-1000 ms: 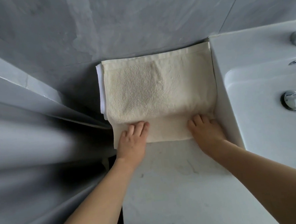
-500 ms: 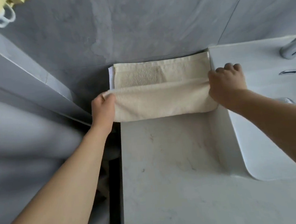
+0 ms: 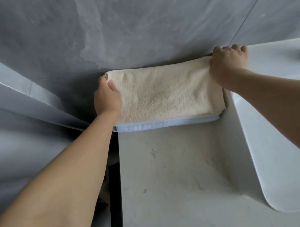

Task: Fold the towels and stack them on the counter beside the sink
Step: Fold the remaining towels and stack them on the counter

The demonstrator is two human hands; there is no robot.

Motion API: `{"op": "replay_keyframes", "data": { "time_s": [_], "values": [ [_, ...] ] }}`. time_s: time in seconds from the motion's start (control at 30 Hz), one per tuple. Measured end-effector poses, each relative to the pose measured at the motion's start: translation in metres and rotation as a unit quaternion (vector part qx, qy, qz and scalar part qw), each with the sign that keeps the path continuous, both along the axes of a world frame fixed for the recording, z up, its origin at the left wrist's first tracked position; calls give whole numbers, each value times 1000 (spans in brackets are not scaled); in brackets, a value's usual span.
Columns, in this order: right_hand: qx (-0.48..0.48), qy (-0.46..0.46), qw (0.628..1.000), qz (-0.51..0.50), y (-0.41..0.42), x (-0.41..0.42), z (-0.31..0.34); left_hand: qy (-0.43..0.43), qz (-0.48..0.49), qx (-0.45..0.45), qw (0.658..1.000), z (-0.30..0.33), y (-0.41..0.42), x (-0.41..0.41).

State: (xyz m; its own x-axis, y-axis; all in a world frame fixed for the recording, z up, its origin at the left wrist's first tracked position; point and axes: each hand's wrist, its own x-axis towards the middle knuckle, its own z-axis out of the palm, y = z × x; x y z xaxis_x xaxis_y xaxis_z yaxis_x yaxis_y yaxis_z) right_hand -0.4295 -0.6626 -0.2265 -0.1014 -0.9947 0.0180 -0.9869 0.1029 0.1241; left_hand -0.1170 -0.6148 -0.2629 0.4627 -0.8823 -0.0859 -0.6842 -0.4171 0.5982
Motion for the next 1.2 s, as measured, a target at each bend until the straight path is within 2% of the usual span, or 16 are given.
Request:
{"op": "replay_keyframes", "data": {
  "time_s": [0.13, 0.3, 0.37, 0.43, 0.47, 0.5, 0.57, 0.63, 0.67, 0.73, 0.8, 0.9, 1.1, 1.2],
  "values": [
    [-35, -7, 999, -25, -4, 1, -15, -81, -3, -28, 996, -7, -3, -4],
    [-63, -54, 993, -89, 7, 13, -15, -99, 13, -64, 993, -11, -2, -9],
    [-109, -74, 990, -43, 20, 26, -15, -81, 33, -57, 995, -12, -4, -10],
    [-126, -115, 982, 86, 38, 44, -21, -77, 57, -97, 991, -10, -4, -14],
    [-114, -126, 973, 153, 46, 52, -28, -119, 52, -132, 983, -9, -2, -17],
    [-91, -133, 968, 191, 52, 57, -37, -171, 27, -162, 971, -9, 2, -22],
    [-12, -165, 975, 151, 56, 59, -52, -215, -109, -213, 947, -11, 10, -37],
    [46, -190, 976, 90, 54, 53, -66, -205, -291, -181, 917, -16, 13, -52],
    [52, -182, 978, 92, 53, 49, -70, -206, -356, -125, 903, -21, 14, -56],
    [53, -156, 981, 104, 52, 45, -72, -227, -405, -14, 885, -32, 13, -51],
    [54, -129, 985, 97, 49, 39, -74, -266, -396, 33, 878, -44, 9, -39],
    [9, -117, 990, 83, 50, 36, -78, -316, -350, 38, 881, -45, 8, -16],
    [-8, -152, 984, 94, 47, 33, -88, -319, -324, 59, 889, -48, 3, -9],
    [27, -169, 981, 89, 45, 33, -80, -311, -333, 88, 886, -39, 2, -11]
  ]
}}
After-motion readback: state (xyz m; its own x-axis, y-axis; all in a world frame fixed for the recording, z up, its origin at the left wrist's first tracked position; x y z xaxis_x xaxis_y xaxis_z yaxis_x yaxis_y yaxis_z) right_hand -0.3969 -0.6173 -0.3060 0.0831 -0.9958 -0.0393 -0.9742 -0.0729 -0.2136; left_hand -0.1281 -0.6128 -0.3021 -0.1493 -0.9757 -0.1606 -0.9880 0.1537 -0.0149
